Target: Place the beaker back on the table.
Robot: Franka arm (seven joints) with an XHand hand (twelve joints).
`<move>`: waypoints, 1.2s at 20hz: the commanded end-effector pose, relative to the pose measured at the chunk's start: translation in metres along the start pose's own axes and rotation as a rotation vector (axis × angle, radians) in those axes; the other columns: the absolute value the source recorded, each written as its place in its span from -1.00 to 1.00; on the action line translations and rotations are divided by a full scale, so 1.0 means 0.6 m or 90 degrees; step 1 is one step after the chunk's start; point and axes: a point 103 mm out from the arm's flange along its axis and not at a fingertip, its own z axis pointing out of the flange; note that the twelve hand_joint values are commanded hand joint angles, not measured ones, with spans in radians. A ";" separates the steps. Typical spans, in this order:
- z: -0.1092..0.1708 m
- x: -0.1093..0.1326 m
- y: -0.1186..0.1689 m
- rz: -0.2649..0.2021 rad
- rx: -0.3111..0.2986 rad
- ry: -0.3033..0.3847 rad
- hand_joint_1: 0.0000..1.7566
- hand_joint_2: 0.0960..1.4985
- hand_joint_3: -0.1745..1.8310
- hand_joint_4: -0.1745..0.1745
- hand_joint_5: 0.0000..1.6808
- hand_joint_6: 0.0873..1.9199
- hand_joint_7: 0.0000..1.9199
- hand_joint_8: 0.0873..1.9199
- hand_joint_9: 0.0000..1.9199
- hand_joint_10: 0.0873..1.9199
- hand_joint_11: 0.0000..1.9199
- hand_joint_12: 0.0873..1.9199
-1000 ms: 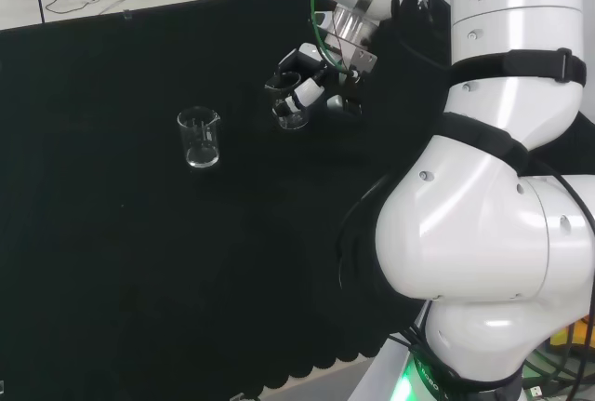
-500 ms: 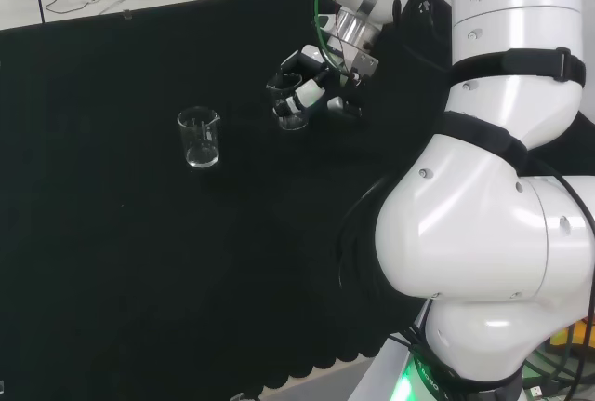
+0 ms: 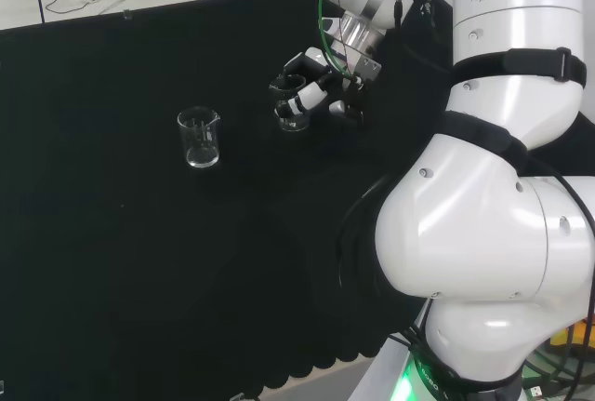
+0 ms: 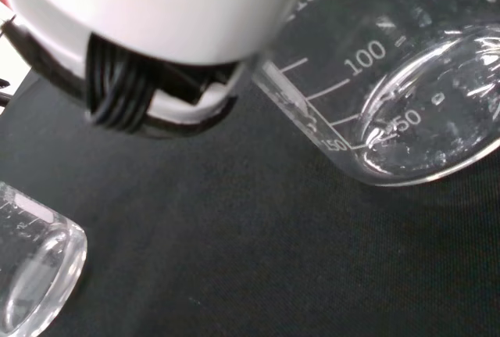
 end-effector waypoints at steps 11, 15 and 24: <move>0.005 0.002 -0.009 -0.014 0.021 -0.038 0.43 -0.08 -0.36 0.12 0.28 -0.20 0.25 -0.44 0.33 -0.91 -0.14 0.10; -0.005 0.005 -0.016 -0.020 0.031 -0.053 0.39 -0.37 -0.09 -0.09 0.08 -0.12 0.06 -0.33 0.19 -0.83 -0.31 0.23; -0.021 0.031 -0.024 -0.019 0.043 -0.082 0.30 -0.49 -0.09 -0.26 -0.51 -0.40 -0.50 -0.29 -0.34 -0.45 -0.79 0.41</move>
